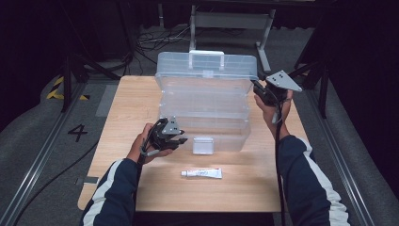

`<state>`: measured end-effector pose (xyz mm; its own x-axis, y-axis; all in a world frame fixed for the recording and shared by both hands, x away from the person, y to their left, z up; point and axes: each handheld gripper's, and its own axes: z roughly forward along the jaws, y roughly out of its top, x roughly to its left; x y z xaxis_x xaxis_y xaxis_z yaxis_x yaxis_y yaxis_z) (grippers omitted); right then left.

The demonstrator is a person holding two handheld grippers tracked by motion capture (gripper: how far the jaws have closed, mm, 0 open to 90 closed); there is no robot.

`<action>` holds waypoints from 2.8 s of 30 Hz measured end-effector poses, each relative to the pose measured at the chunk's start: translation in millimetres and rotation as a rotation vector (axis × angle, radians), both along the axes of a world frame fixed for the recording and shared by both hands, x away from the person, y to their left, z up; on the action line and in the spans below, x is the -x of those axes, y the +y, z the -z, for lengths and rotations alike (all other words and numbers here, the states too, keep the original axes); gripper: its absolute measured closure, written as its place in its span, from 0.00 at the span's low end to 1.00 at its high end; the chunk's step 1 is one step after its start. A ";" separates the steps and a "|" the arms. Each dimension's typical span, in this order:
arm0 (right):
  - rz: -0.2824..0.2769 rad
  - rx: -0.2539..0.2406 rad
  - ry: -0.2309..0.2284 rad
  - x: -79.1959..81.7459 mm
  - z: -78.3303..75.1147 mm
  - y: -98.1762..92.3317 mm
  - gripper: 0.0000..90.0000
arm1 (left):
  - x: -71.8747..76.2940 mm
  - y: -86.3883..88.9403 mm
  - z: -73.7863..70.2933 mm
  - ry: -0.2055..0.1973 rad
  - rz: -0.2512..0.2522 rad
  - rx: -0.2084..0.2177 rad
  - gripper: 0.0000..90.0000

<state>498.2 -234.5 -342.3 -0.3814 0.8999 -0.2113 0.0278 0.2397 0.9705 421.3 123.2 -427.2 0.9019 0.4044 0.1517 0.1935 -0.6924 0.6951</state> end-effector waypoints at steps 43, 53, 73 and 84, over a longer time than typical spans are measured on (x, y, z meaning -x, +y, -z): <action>0.029 0.005 0.124 -23.8 -15.1 11.8 0.86 | -5.9 17.2 1.3 -0.007 0.054 -0.012 0.86; 0.061 0.006 0.150 -41.3 -23.2 23.5 0.88 | -8.9 21.4 3.9 0.023 0.085 0.028 0.89; 0.057 0.072 0.134 -77.7 -29.3 29.6 0.92 | -10.9 25.4 4.9 0.038 0.115 0.047 0.91; 0.066 0.078 0.197 -99.0 -36.7 37.2 0.93 | -9.3 30.2 4.9 0.040 0.121 0.052 0.91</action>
<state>597.2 -197.4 -305.7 -0.3626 0.9084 -0.2082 0.2334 0.3048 0.9234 430.5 153.4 -432.1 0.9494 0.2990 0.0962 0.1395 -0.6758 0.7238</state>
